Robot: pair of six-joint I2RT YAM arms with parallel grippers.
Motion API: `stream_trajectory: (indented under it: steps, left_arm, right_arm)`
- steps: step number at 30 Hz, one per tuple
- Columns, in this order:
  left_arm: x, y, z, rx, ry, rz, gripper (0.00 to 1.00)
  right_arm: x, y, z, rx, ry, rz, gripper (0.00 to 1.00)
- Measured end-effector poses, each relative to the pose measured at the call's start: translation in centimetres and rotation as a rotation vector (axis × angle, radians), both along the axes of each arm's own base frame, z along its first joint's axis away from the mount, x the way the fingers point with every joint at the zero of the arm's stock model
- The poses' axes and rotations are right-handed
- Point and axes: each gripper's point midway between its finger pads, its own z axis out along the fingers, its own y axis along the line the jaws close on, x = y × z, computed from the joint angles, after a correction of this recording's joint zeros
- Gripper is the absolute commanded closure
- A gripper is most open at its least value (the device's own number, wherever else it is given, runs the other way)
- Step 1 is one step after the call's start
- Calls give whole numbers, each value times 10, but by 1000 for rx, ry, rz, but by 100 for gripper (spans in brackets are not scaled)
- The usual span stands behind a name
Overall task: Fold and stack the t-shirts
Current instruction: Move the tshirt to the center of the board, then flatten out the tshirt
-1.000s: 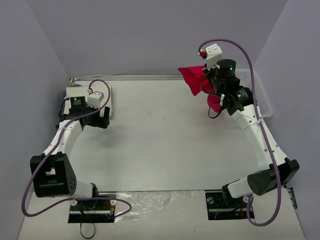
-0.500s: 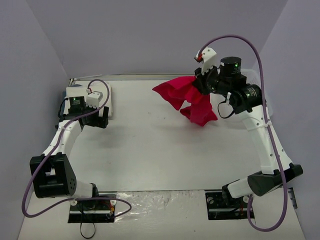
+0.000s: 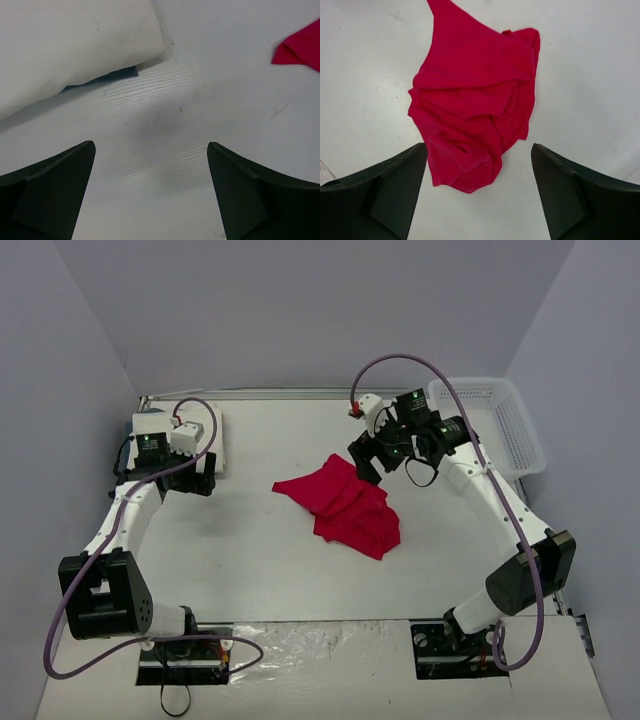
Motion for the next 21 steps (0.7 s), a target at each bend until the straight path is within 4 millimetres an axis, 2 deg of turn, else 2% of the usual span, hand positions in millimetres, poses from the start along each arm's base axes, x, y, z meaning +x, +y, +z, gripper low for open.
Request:
stream_trajectory:
  steps: [7,17,21]
  left_arm:
    - [-1,-5,2,-19,-5,-20,6]
    - [-1,-9,2,-35,-5,-35,6]
    - [-1,-9,2,-38,-4,-38,6]
  right_arm:
    - [-13,-11,-36,-67,62,0,23]
    - [-60,-19,-106,-193,209,58,31]
    - [-66,-24,-126,-219,231,56,31]
